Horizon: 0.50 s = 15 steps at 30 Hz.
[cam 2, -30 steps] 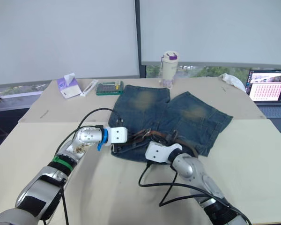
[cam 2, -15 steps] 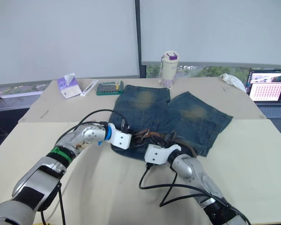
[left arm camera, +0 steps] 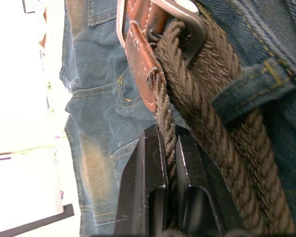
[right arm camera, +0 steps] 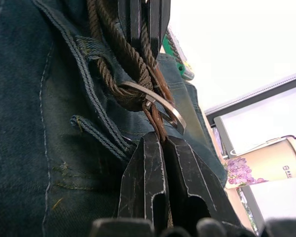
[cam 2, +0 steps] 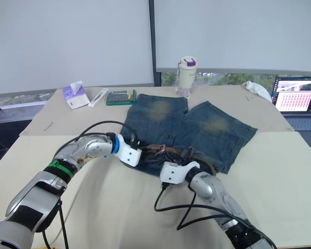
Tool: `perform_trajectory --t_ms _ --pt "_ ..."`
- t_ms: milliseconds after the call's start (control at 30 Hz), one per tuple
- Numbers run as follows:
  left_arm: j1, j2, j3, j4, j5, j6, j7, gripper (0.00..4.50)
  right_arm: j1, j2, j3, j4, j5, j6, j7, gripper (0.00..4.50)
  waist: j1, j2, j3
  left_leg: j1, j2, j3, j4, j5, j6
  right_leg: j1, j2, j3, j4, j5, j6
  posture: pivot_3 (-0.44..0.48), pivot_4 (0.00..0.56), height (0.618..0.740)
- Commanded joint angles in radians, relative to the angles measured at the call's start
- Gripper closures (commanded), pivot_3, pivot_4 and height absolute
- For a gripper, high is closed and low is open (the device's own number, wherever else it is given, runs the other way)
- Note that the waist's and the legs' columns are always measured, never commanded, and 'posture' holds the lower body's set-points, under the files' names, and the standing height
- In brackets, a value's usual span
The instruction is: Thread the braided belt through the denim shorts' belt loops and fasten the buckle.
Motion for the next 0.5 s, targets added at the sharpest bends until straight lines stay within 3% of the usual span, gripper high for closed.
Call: perform_trajectory --t_ms 33,500 --pt "-0.024 0.028 0.002 -0.038 0.012 -0.029 0.013 4.50 -0.014 0.005 -0.028 -0.004 0.007 -0.026 -0.021 4.47 0.000 0.000 0.000 0.000 0.000 0.000 0.000 0.000 0.000 0.000 0.000 0.000 0.000 0.000 0.000 0.000 0.150 0.740" --pt "-0.077 0.009 -0.023 -0.021 0.029 -0.078 0.012 4.50 -0.022 0.005 -0.020 0.009 -0.014 -0.040 -0.017 4.47 0.001 0.000 0.000 0.000 0.000 0.000 0.000 0.000 0.000 0.000 0.000 0.000 0.000 0.000 0.000 0.000 0.150 0.740"
